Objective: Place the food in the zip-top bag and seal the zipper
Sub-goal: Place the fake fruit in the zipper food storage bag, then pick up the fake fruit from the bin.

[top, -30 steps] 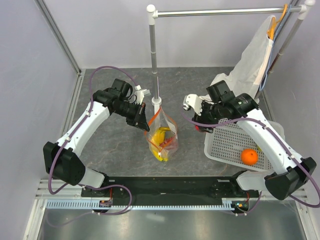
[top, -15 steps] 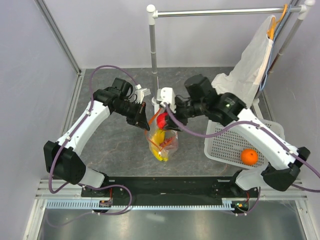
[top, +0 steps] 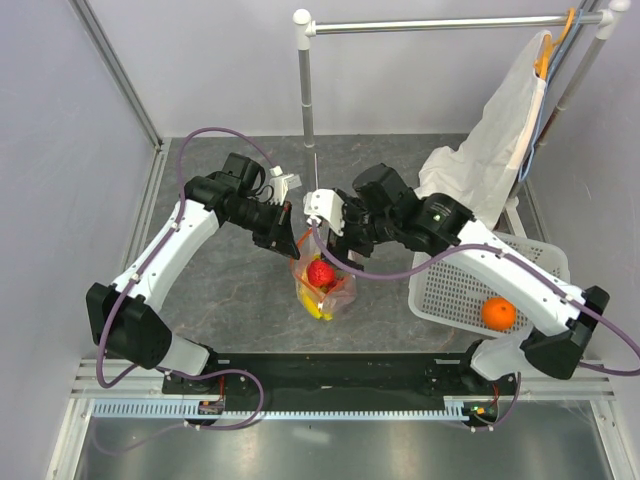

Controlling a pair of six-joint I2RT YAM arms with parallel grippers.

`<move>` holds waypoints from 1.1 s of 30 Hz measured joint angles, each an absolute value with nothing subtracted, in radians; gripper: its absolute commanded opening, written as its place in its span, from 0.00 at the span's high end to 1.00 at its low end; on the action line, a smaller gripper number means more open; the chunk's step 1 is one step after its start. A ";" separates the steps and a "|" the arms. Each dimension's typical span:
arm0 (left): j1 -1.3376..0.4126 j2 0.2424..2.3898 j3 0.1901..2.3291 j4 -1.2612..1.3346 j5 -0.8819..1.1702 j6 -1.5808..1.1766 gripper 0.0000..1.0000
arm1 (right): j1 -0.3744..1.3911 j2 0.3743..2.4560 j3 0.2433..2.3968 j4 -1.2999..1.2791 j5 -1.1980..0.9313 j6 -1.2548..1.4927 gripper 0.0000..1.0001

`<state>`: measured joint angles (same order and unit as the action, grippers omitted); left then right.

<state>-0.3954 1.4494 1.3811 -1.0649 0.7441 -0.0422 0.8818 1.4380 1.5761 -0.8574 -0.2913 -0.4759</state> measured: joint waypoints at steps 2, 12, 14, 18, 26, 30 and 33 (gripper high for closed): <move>-0.395 1.449 1.381 -1.065 0.744 -0.042 0.98 | 0.876 1.409 1.576 -0.902 -0.252 -0.484 0.02; -0.395 1.449 1.381 -1.063 0.744 -0.042 0.98 | 0.518 1.173 1.280 -1.188 -0.106 -0.672 0.14; -0.395 1.449 1.381 -1.063 0.744 -0.042 0.98 | 0.426 1.178 1.210 -1.247 -0.077 -0.745 0.15; -0.395 1.449 1.381 -1.063 0.744 -0.043 0.98 | 0.233 1.198 1.147 -1.313 -0.046 -0.894 0.15; -0.395 1.439 1.376 -1.061 0.744 -0.042 0.98 | -0.128 1.219 1.036 -1.319 0.024 -1.211 0.12; -0.395 1.438 1.375 -1.061 0.744 -0.042 0.98 | -0.187 1.227 0.976 -1.333 0.054 -1.309 0.08; -0.395 1.438 1.375 -1.061 0.743 -0.042 0.98 | -0.193 1.251 0.973 -1.338 0.059 -1.333 0.02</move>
